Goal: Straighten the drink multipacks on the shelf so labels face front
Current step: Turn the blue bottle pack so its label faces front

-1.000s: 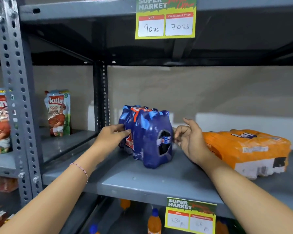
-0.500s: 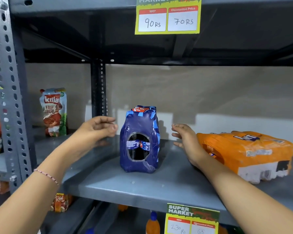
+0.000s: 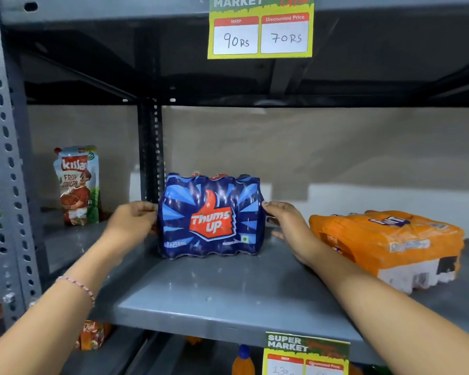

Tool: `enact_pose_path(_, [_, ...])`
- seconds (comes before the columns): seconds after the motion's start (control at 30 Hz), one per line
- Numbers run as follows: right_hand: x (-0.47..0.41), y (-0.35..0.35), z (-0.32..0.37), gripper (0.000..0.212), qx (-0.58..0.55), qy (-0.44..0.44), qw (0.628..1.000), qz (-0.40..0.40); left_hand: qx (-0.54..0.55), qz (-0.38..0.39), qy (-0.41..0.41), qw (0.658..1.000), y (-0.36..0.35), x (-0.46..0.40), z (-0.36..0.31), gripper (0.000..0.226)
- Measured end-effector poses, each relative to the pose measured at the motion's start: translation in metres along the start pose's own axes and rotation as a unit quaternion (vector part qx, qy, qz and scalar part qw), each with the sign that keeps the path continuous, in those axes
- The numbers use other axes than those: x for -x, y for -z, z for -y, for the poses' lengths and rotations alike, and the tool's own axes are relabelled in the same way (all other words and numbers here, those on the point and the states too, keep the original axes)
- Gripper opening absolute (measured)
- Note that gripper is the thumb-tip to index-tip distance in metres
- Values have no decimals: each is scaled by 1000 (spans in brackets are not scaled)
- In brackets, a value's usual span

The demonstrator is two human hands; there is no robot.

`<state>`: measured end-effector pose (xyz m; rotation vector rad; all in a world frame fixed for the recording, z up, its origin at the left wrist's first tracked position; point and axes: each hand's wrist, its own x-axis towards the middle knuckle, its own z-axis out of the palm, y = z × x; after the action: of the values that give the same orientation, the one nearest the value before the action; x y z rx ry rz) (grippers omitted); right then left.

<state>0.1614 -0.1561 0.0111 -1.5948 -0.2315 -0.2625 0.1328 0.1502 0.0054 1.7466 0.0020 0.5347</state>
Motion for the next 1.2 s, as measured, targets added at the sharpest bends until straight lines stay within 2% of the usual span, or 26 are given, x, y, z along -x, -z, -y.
enact_pose_path(0.03, [1, -1, -2, 24, 4, 13, 1000, 19, 47, -4, 27, 999, -6, -2, -3, 22])
enact_pose_path(0.1, [2, -7, -7, 30, 30, 46, 998, 35, 110, 41, 49, 992, -15, 2, -7, 23])
enact_pose_path(0.17, [1, -13, -9, 28, 27, 63, 997, 27, 61, 76, 28, 995, -23, 1, -7, 26])
enact_pose_path(0.23, [0, -16, -14, 30, 36, 63, 997, 13, -46, 73, 3, 996, -27, -3, -7, 37])
enact_pose_path(0.27, [2, -15, -13, 33, 53, 57, 997, 21, -65, 74, 5, 995, -27, -6, -10, 38])
enact_pose_path(0.33, [11, -14, -11, 45, 115, 43, 991, 55, -50, 93, 26, 994, -22, -5, -13, 43])
enact_pose_path(0.43, [20, -8, -2, 63, 236, 61, 968, 56, -66, 98, 35, 992, -17, 3, -15, 51])
enact_pose_path(0.53, [34, -1, 6, 72, 241, 46, 967, 68, -65, 95, 41, 992, -15, 16, -16, 41])
enact_pose_path(0.8, [93, 16, 20, 72, 301, 60, 950, 59, -37, 116, 1, 993, -1, 69, -27, 16])
enact_pose_path(1.2, [140, 26, 32, 69, 352, 86, 931, 46, -19, 113, 17, 993, 4, 113, -45, 21])
